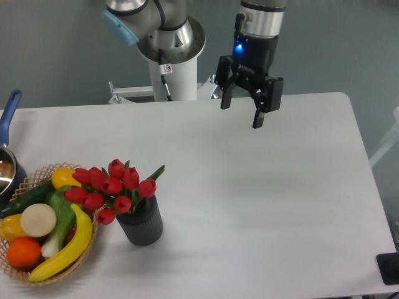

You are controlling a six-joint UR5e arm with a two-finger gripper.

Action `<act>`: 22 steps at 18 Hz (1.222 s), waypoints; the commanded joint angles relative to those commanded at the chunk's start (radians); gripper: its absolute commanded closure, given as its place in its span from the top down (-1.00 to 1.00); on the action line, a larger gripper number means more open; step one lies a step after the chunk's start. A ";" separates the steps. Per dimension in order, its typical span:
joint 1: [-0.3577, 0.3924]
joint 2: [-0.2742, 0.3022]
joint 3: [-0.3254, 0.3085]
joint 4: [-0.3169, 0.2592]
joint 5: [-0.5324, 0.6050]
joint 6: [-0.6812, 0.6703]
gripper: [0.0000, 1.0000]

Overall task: Pick up the flowers from the vase
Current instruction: 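Move the open gripper across the table toward the red tulips, then lower the open gripper around the tulip stems above the black vase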

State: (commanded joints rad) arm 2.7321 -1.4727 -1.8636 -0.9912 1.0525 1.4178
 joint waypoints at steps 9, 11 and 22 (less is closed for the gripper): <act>-0.080 -0.017 -0.029 0.062 -0.006 -0.253 1.00; -0.081 -0.017 -0.040 0.066 -0.008 -0.273 1.00; -0.161 -0.054 -0.066 0.072 -0.008 -0.269 1.00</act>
State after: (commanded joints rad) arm 2.5710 -1.5263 -1.9297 -0.9189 1.0446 1.1489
